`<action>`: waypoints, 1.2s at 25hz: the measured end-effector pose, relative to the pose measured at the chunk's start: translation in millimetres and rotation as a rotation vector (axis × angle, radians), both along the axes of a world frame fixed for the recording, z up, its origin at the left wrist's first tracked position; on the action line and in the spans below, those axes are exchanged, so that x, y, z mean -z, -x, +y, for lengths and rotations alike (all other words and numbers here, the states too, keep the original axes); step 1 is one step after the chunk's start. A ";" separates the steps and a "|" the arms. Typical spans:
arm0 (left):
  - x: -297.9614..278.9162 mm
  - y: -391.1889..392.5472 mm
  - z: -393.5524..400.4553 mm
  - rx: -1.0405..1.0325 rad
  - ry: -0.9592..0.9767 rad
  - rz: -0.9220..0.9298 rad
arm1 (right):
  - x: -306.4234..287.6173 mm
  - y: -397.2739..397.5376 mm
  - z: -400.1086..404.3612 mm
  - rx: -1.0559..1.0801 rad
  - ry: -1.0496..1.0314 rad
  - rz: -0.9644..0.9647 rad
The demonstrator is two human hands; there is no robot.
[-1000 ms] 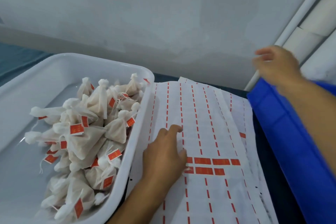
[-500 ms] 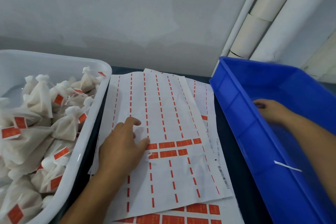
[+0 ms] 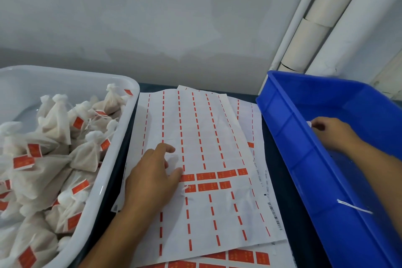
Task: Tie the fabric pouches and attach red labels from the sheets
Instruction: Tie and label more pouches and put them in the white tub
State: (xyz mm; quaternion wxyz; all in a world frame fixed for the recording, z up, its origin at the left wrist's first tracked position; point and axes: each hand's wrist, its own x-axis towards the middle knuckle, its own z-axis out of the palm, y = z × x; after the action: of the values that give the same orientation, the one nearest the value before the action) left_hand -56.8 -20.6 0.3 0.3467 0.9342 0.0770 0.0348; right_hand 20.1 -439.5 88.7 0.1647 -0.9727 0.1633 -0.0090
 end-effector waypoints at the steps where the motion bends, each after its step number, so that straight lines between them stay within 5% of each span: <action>1: 0.5 -0.2 0.4 -0.001 0.005 -0.002 | 0.7 1.1 0.9 0.020 -0.013 -0.019; 7: -0.6 -0.1 -1.4 -0.007 0.047 -0.025 | 6.7 0.4 -6.6 0.234 -0.277 -0.190; 12: -4.5 1.8 -4.6 -0.028 0.061 -0.088 | -12.9 -13.0 6.2 0.544 -0.625 -0.619; 18: -12.5 5.0 -12.9 -0.027 0.162 -0.188 | -95.9 -14.9 111.3 0.172 -0.775 -0.972; 24: -25.5 5.7 -16.7 -0.023 0.487 -0.214 | -108.1 5.7 247.1 -0.074 -1.172 -0.757; 30: -38.5 11.6 -15.4 0.032 0.847 -0.206 | 3.8 58.6 296.2 -0.245 -1.067 -0.395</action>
State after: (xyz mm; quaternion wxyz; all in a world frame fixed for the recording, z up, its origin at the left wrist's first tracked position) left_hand -68.4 -36.0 38.8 0.7058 0.7021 0.0353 0.0878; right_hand -38.5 -143.3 84.8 0.6593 -0.7468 -0.0022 -0.0874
